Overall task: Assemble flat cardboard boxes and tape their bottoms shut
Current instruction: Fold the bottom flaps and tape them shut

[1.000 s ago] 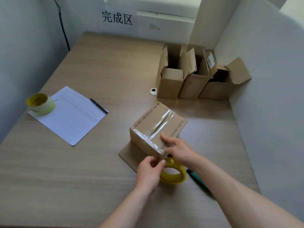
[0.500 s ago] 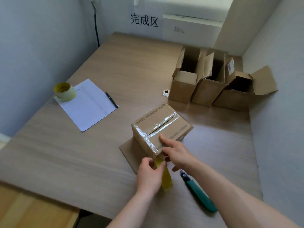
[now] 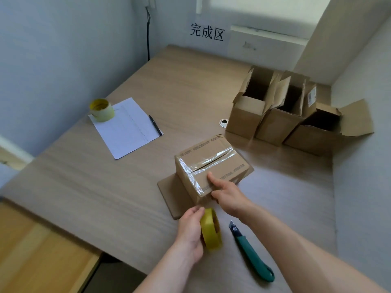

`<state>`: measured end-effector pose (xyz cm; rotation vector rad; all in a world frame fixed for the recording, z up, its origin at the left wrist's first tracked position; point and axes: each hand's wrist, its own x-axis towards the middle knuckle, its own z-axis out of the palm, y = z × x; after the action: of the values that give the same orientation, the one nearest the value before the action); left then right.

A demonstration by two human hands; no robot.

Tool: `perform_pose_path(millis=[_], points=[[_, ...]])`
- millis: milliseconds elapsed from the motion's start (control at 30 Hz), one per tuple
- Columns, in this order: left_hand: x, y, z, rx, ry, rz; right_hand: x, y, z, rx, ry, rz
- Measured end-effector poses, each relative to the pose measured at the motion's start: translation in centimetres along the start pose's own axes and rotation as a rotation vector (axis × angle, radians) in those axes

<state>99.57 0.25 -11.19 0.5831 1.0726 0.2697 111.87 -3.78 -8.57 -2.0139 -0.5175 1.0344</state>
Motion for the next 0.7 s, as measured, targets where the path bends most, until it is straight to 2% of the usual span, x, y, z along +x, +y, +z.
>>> perform_pose_path(millis=[300, 500, 700], points=[[0.9, 0.2, 0.3, 0.072, 0.046, 0.001, 0.3, 0.5, 0.1, -0.044, 0.002, -0.007], [0.2, 0.8, 0.3, -0.025, -0.043, -0.096, -0.1, 0.9, 0.3, 0.03, -0.046, 0.008], [0.0, 1.4, -0.1, 0.213, -0.067, -0.117, -0.9, 1.2, 0.7, -0.099, -0.058, 0.01]])
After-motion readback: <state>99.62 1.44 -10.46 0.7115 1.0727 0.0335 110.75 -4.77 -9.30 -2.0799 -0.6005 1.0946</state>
